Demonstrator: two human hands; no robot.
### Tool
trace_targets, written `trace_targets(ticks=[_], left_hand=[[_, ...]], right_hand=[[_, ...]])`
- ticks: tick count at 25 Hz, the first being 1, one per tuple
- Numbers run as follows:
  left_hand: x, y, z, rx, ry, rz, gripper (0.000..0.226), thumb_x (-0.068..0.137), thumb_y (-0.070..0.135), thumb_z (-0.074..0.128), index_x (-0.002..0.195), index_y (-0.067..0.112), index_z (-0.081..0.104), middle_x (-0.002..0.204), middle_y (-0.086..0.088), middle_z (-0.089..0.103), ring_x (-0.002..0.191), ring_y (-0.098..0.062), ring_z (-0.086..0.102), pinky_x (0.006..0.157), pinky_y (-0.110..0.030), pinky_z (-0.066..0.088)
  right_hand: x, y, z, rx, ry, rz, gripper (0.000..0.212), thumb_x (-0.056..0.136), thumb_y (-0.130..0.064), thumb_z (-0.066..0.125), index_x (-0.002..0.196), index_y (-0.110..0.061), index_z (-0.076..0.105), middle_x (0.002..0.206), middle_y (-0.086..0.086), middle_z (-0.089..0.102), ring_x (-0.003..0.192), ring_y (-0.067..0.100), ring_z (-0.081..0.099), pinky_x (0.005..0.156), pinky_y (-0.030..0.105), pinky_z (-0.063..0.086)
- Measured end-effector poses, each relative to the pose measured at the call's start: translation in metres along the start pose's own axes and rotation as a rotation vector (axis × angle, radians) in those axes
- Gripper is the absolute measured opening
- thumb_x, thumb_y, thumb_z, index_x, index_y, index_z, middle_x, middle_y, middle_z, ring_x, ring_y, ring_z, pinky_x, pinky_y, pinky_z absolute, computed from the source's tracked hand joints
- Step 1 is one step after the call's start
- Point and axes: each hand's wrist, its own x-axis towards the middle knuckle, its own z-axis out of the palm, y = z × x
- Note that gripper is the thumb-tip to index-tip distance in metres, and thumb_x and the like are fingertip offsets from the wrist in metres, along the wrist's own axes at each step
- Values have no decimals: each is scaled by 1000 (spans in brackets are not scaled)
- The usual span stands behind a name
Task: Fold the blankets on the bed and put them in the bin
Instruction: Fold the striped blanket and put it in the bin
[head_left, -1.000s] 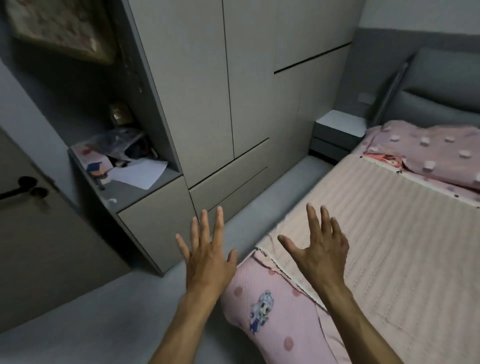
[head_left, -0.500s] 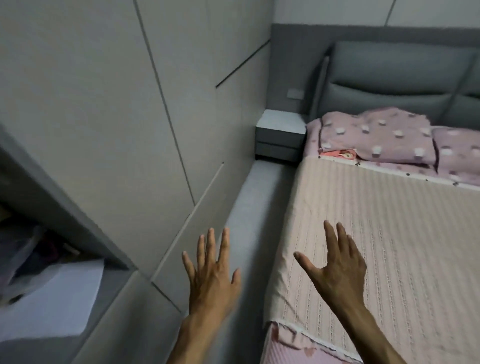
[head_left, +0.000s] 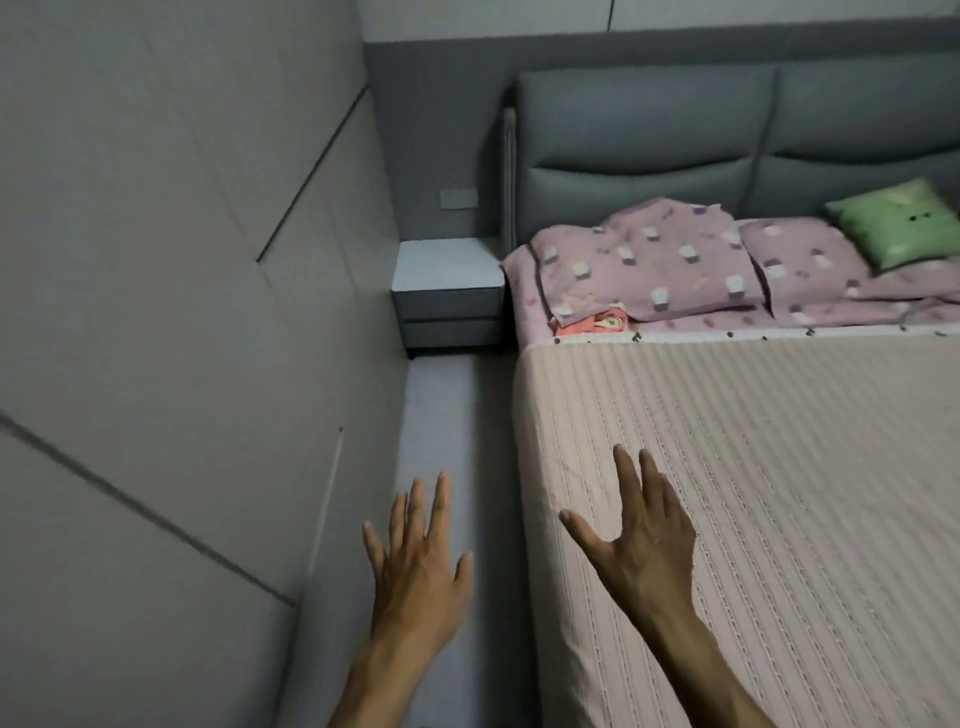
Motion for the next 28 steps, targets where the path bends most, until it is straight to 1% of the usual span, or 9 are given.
trace_targets(ticks=[3,6,12,15,17,21,24,25,28], left_hand=[[110,-9,20,20,-98,74,92,95,43,45,135,28,-37,162,1,-12,149,-20,-9,115,-56,-4],[213,11,28,47,-155,203,91,96,42,44,138,30,-35,162,-2,-12,149,-21,-9,116,-57,-5],[405,103,63,146,-284,464,88,96,38,46,149,29,-24,162,-2,-11,149,-22,-10,115,-61,-9],[485,131,105,221,-320,549,86,96,39,45,150,27,-21,163,-3,-3,150,-22,-3,113,-61,-11],[532,137,129,298,-387,590,85,95,39,46,151,27,-18,163,-4,0,150,-22,1,113,-62,-11],[624,151,184,361,-505,638,84,92,36,48,154,26,-8,161,-3,10,148,-21,7,110,-64,-12],[693,168,249,396,-625,697,79,92,31,47,154,26,-1,161,-4,12,148,-24,8,102,-59,-27],[717,174,274,413,-641,713,77,93,30,46,155,26,1,161,-4,13,148,-24,8,103,-58,-27],[784,183,358,457,-691,722,76,90,29,50,154,23,9,160,-5,15,147,-24,12,113,-63,-9]], right_hand=[[83,-4,30,-48,21,114,94,80,-81,43,155,-39,2,165,-1,2,151,29,11,117,53,18],[150,-2,49,-31,87,217,94,80,-83,40,154,-40,0,163,-4,-5,151,28,3,118,53,12],[269,24,75,-70,137,466,90,82,-77,44,155,-38,8,165,-2,0,152,28,2,119,56,10],[339,49,116,-76,130,536,89,81,-83,32,155,-38,8,164,-2,0,151,30,4,118,58,9],[382,56,147,-86,105,571,90,79,-83,27,155,-38,9,163,-2,0,151,31,6,117,59,10],[460,63,205,-101,61,634,88,82,-80,27,156,-35,14,164,2,9,150,33,10,116,61,13],[516,78,260,-132,59,715,84,84,-78,29,155,-32,19,162,5,21,148,35,20,112,63,21],[536,87,280,-140,67,741,83,84,-76,30,154,-31,23,159,7,29,145,36,26,110,64,26],[597,125,348,-164,-17,781,78,85,-67,39,150,-26,32,145,10,49,133,38,44,103,64,35]])
